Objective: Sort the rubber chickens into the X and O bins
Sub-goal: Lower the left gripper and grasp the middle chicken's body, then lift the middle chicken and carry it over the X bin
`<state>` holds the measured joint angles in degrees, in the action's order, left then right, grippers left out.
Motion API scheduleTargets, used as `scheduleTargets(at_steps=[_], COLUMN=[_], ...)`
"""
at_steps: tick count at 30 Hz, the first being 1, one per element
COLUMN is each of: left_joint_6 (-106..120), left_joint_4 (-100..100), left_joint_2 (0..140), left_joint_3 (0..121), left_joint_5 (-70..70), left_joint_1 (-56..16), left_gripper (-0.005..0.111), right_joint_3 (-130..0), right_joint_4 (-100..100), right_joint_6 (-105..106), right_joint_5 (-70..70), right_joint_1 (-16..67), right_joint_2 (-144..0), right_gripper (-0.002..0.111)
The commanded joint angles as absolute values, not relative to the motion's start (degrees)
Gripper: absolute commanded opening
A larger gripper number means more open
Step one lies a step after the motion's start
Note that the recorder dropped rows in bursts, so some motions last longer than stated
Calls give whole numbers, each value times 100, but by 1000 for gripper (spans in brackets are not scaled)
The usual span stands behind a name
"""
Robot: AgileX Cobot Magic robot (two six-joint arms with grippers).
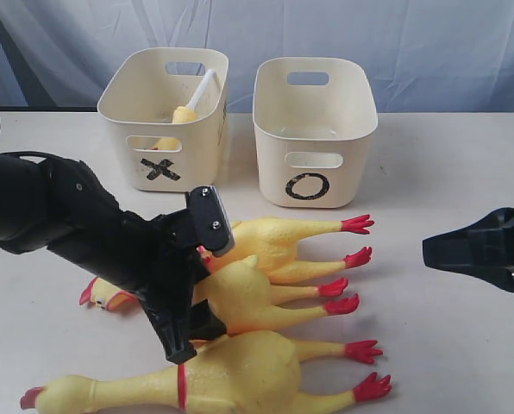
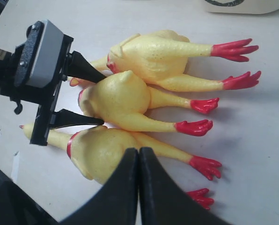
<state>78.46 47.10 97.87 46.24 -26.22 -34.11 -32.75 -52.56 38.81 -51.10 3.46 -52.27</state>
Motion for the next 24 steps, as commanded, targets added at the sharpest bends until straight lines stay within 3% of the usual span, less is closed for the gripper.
scheduleTargets(at_steps=[1,15,24], left_joint_6=[7840,7840,7840], left_joint_4=[4794,4457,4320], left_joint_2=[9808,9797,9756], left_joint_3=[4617,4648,4922], left_joint_5=[-2589,-2844,-3537], left_joint_1=[-3439,-3439,-3439], left_gripper=[51,2,0], right_joint_3=[-3315,-3315,-3315], right_joint_4=[-5296,-5296,-5296], right_joint_6=[3919,3919,3919], right_joint_5=[-5123,-5135,-5135], right_joint_1=[344,344,344], right_joint_2=[-5231,-5231,-5231], right_gripper=[0,0,0])
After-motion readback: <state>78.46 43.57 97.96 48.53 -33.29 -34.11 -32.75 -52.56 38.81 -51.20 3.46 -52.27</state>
